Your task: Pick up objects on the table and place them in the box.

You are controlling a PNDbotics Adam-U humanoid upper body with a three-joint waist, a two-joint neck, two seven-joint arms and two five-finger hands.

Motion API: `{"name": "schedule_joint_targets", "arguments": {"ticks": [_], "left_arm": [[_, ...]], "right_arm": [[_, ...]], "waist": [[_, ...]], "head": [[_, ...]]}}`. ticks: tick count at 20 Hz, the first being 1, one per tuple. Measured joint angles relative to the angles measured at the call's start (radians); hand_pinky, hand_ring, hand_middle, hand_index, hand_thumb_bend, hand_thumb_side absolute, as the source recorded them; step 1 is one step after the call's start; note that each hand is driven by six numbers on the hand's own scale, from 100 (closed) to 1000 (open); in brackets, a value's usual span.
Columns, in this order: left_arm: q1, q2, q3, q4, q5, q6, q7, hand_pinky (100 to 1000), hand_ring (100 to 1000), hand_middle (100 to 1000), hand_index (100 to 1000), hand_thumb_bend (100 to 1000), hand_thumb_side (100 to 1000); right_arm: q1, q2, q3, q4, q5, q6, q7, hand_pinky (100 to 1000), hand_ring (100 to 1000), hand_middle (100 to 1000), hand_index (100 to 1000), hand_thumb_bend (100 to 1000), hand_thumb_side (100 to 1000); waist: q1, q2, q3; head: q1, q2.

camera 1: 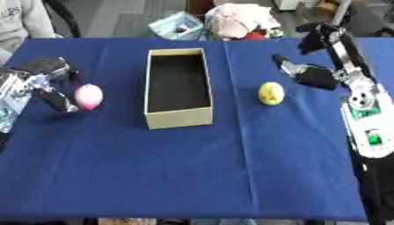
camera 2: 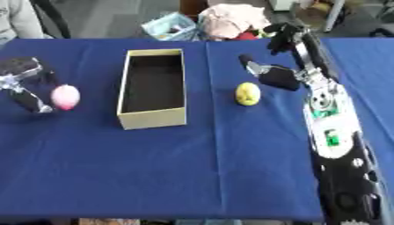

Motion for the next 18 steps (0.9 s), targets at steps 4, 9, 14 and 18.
{"name": "schedule_joint_targets", "arguments": {"ticks": [4, 9, 14, 18], "left_arm": [[-0.020, -0.028, 0.002, 0.049, -0.042, 0.002, 0.027, 602, 526, 544, 674, 557, 132], [-0.031, -0.053, 0.012, 0.088, -0.070, 0.002, 0.085, 460, 374, 383, 504, 225, 100], [-0.031, -0.059, 0.014, 0.075, -0.097, 0.006, 0.165, 331, 188, 195, 334, 176, 100], [-0.033, -0.059, 0.013, 0.034, -0.107, 0.009, 0.211, 329, 185, 192, 332, 192, 100]], "right_arm": [[0.000, 0.001, 0.000, 0.001, 0.000, 0.000, 0.000, 682, 566, 524, 795, 459, 409], [0.000, 0.002, 0.000, 0.005, 0.000, -0.001, -0.001, 682, 566, 524, 794, 450, 419], [0.000, 0.003, 0.000, 0.006, -0.001, -0.001, -0.002, 681, 565, 523, 789, 442, 434], [0.000, 0.003, 0.000, 0.006, -0.001, -0.001, -0.003, 681, 566, 523, 788, 439, 438]], "waist": [[-0.002, 0.000, -0.003], [-0.003, 0.000, -0.007], [-0.002, 0.000, -0.008], [0.000, 0.000, -0.008]], "head": [[0.004, 0.000], [0.004, 0.000], [0.004, 0.000], [0.004, 0.000]]}}
